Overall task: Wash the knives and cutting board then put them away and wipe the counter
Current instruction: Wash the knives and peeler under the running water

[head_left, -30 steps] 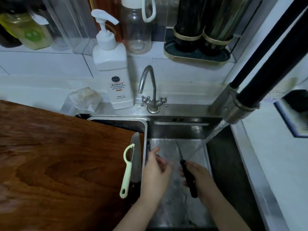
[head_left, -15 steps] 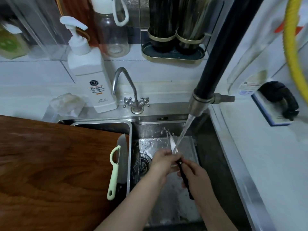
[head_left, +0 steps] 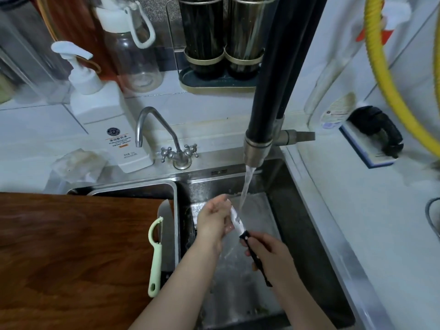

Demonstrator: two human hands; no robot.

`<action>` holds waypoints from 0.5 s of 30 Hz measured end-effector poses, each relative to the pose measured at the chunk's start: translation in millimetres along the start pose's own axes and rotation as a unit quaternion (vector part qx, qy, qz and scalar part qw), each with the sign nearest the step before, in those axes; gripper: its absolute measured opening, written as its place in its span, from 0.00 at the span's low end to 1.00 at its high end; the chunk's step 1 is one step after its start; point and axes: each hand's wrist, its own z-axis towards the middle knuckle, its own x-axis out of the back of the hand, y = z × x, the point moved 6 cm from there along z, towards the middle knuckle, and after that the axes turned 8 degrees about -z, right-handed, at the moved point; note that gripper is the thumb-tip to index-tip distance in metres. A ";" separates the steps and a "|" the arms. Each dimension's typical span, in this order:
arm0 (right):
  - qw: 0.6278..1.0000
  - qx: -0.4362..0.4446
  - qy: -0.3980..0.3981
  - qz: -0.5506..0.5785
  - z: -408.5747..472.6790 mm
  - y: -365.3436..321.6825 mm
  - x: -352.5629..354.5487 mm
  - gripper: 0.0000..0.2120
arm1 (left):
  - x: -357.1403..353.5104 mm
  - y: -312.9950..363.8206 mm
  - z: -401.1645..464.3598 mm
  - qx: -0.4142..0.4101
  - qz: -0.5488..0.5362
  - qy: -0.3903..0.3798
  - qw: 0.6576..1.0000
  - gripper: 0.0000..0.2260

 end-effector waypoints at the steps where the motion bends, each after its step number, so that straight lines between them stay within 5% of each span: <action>1: 1.000 -0.007 -0.004 0.023 1.2 0.4 -0.7 0.08 | 1.1 2.4 0.2 -0.007 -0.003 -0.002 1.000 0.09; 15: 0.972 -0.030 -0.058 0.227 34.0 -14.9 -38.4 0.07 | 20.2 -26.5 -23.7 -0.008 0.106 -0.055 0.993 0.11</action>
